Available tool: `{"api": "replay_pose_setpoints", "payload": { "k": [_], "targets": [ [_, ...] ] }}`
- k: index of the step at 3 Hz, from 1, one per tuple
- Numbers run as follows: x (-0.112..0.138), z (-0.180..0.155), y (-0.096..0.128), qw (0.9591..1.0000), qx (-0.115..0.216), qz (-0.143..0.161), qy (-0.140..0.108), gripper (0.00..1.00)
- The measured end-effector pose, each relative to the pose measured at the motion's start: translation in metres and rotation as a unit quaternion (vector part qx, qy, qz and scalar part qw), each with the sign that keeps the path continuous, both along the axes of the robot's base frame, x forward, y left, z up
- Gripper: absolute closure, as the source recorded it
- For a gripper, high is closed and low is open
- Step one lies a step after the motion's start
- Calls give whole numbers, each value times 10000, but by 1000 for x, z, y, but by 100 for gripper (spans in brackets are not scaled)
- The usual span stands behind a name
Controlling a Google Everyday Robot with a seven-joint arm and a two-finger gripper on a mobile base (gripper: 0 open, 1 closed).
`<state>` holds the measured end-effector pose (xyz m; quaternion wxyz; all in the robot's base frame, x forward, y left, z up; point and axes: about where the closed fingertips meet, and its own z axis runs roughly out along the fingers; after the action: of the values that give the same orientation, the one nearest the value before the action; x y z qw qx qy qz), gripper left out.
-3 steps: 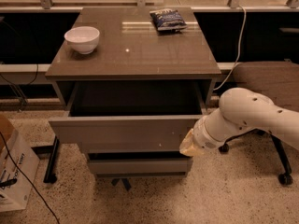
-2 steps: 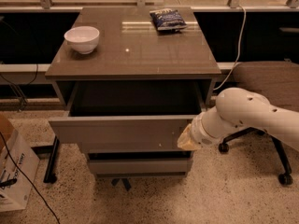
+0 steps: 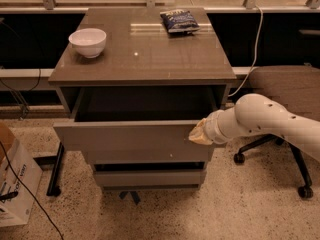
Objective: Close top drawer
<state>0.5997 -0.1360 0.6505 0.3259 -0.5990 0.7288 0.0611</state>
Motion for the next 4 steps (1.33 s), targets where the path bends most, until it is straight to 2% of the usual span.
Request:
{"api": "replay_pose_setpoints", "payload": {
  "k": [1, 3, 4],
  "targets": [
    [0, 0, 0, 10000, 2, -1, -5, 82],
    [53, 23, -2, 9973, 199, -26, -711, 36],
    [56, 24, 0, 9970, 212, -13, -746, 5]
  ]
}}
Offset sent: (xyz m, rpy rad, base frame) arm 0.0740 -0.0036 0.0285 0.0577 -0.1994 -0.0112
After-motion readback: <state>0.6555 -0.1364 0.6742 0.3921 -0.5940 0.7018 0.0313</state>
